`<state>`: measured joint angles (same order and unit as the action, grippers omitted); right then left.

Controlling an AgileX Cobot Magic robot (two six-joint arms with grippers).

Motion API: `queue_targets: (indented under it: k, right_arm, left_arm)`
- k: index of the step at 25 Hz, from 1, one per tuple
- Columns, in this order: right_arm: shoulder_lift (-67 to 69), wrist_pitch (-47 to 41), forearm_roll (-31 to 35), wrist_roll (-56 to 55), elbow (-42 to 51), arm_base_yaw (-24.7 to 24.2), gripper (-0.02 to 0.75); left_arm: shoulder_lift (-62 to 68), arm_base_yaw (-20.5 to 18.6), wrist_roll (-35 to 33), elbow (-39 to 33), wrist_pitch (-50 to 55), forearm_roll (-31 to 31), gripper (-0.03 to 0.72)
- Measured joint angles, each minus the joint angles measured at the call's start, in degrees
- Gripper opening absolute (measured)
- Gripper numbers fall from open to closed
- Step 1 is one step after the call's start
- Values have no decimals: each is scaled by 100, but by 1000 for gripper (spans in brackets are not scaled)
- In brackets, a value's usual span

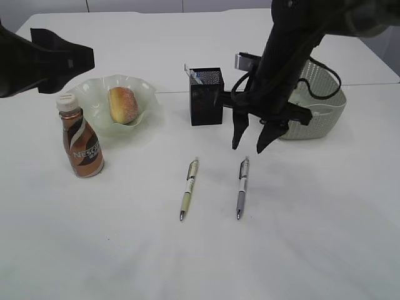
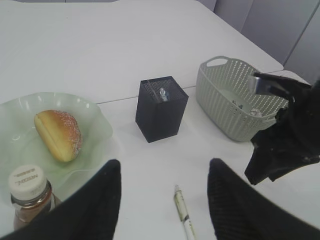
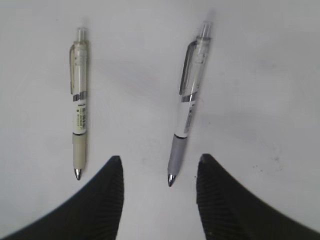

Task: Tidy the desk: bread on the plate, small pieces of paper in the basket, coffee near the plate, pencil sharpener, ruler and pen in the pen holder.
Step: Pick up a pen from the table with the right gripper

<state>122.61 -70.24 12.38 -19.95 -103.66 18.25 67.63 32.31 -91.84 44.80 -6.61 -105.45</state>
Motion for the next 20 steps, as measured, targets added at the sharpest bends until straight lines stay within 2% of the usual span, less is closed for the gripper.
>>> queue_targets:
  k: [12,20]
  right_arm:
    - [786,22,-65,-624,0,2,382]
    - [1114,42,-213,-816,0,203,382]
  left_arm:
    - [0,0,72,0,9,18,403]
    - [0,0,75,0,9,18,403]
